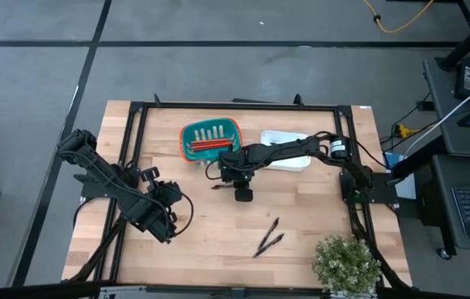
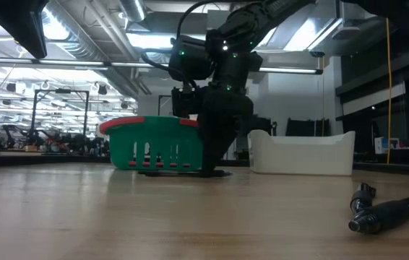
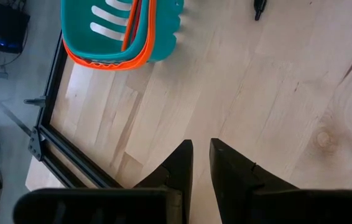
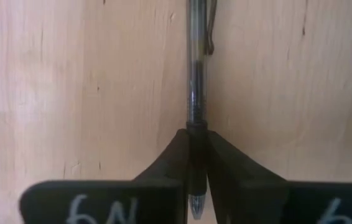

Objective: Sort pens & pencils
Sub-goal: Put the black pen into the white bin

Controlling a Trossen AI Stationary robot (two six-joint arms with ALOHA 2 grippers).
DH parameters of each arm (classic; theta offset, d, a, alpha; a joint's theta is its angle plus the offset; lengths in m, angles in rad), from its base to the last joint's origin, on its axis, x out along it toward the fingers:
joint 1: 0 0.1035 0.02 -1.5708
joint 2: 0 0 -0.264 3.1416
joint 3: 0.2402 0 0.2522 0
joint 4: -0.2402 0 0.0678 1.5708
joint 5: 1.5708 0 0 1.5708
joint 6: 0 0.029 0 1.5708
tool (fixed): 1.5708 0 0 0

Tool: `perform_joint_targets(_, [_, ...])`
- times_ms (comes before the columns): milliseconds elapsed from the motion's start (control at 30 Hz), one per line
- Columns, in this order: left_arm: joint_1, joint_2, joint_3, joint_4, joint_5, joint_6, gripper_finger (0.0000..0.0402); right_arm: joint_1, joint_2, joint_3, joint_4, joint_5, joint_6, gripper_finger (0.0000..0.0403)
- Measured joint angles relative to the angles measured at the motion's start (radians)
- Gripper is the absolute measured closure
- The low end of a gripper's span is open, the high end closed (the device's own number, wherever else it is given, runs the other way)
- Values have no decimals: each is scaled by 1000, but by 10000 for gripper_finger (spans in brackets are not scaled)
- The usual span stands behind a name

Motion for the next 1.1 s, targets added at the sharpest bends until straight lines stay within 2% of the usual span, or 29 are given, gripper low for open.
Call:
perform_joint_targets(300, [0,0,0,0,0,0,352,23,0,2,-19,11,47,367])
perform_joint_targets(467, [0,0,0,2,0,-1,352,45,7,67,-100,34,51,368])
perform_joint_targets(667, [-8,0,0,5,0,-1,352,96,14,149,-204,4,53,370])
perform_joint_targets(1100, [-37,0,0,31,0,-8,352,120,10,167,-429,168,128,371])
